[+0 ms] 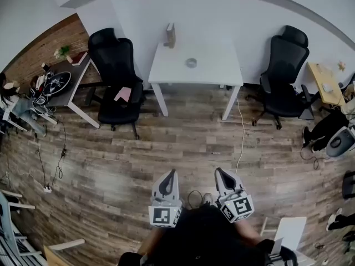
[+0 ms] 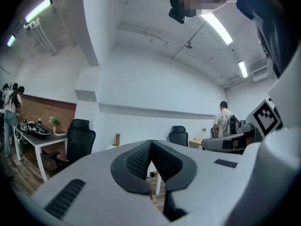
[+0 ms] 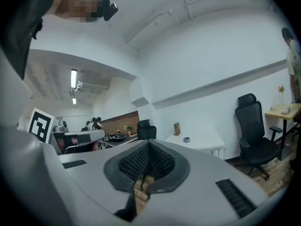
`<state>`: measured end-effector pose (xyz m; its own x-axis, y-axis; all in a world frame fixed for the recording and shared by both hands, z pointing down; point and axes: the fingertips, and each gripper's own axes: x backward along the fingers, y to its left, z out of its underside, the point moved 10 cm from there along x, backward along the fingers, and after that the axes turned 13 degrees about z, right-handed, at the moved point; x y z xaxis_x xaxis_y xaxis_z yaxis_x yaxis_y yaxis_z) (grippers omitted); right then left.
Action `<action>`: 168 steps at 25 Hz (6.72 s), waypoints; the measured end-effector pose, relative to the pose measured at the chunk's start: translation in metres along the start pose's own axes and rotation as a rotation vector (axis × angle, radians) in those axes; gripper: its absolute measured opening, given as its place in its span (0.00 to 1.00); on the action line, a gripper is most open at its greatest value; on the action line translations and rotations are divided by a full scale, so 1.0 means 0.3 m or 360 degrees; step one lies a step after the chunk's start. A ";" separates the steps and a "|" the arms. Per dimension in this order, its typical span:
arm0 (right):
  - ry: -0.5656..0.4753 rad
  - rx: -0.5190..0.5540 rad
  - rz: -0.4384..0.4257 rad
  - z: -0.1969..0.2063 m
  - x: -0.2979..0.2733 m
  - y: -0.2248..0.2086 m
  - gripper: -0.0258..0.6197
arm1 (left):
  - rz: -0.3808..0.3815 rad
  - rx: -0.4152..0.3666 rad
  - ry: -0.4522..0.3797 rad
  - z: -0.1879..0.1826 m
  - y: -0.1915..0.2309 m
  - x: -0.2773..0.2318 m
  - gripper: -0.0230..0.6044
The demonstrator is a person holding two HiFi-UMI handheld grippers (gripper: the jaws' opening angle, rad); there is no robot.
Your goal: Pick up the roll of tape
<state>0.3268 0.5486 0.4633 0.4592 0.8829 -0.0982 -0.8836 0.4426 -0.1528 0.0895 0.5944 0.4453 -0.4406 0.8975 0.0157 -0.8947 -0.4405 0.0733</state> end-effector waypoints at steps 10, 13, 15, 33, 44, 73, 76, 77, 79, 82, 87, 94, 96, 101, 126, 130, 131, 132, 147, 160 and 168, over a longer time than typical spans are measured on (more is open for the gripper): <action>0.0006 0.0020 -0.0015 -0.015 0.016 -0.119 0.06 | -0.0018 -0.0002 0.0015 0.010 -0.087 -0.087 0.07; 0.0013 0.0012 -0.0040 -0.015 0.020 -0.171 0.06 | -0.0035 -0.0059 0.0037 0.023 -0.126 -0.115 0.07; 0.0017 0.0010 -0.0065 -0.016 0.021 -0.202 0.06 | -0.0043 -0.0056 0.0025 0.021 -0.157 -0.131 0.07; 0.0035 0.0037 -0.0056 -0.021 -0.433 -0.093 0.06 | -0.0005 -0.0021 -0.0006 0.002 0.249 -0.341 0.07; 0.0034 0.0001 0.0105 -0.053 -0.869 0.114 0.06 | 0.0121 0.0114 -0.0021 -0.034 0.751 -0.478 0.07; 0.0021 -0.0023 0.0198 -0.126 -1.728 -0.098 0.06 | 0.0255 0.0068 0.0054 -0.052 1.330 -1.199 0.07; 0.0029 -0.0014 0.0194 -0.146 -1.803 -0.154 0.06 | 0.0248 0.0075 0.0041 -0.066 1.358 -1.288 0.07; 0.0029 -0.0013 0.0191 -0.150 -1.825 -0.170 0.06 | 0.0243 0.0071 0.0031 -0.068 1.367 -1.310 0.07; 0.0027 -0.0013 0.0187 -0.153 -1.867 -0.197 0.06 | 0.0231 0.0046 0.0034 -0.065 1.388 -1.350 0.07; 0.0052 -0.0014 0.0183 -0.149 -1.913 -0.225 0.06 | 0.0212 0.0065 0.0049 -0.068 1.412 -1.400 0.07; 0.0078 -0.0022 0.0194 -0.149 -1.983 -0.255 0.06 | 0.0241 0.0068 0.0066 -0.066 1.450 -1.480 0.07; 0.0118 -0.0010 0.0257 -0.131 -2.131 -0.293 0.06 | 0.0288 0.0105 0.0030 -0.055 1.568 -1.624 0.07; 0.0129 -0.0005 0.0275 -0.129 -2.182 -0.299 0.06 | 0.0308 0.0126 0.0037 -0.061 1.609 -1.666 0.07; 0.0163 -0.0014 0.0316 -0.125 -2.300 -0.322 0.06 | 0.0364 0.0152 0.0051 -0.071 1.692 -1.774 0.07; 0.0910 0.0432 0.0258 0.204 -2.798 -0.573 0.16 | 0.0489 0.0213 0.0124 -0.022 1.882 -2.104 0.07; 0.1096 0.0686 0.0173 0.305 -2.862 -0.606 0.16 | 0.0507 0.0221 0.0146 -0.018 1.896 -2.140 0.07; 0.1140 0.0771 0.0146 0.333 -2.877 -0.610 0.16 | 0.0512 0.0222 0.0152 -0.015 1.899 -2.147 0.07; 0.1181 0.0859 0.0117 0.362 -2.892 -0.614 0.16 | 0.0515 0.0224 0.0158 -0.012 1.902 -2.153 0.07; 0.1477 0.1331 -0.0059 0.569 -3.078 -0.697 0.21 | 0.0494 0.0267 0.0206 0.018 1.963 -2.193 0.07; 0.1560 0.1552 -0.0121 0.632 -3.123 -0.709 0.20 | 0.0456 0.0266 0.0201 0.023 1.987 -2.192 0.07; 0.1595 0.1648 -0.0232 0.644 -3.138 -0.700 0.17 | 0.0440 0.0248 0.0209 0.026 1.996 -2.167 0.07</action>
<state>0.0624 -0.3453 0.7778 0.0353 0.5341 -0.8447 -0.2932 0.8135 0.5022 -0.1591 -0.2528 0.4869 -0.6795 0.7302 -0.0716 -0.7228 -0.6495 0.2361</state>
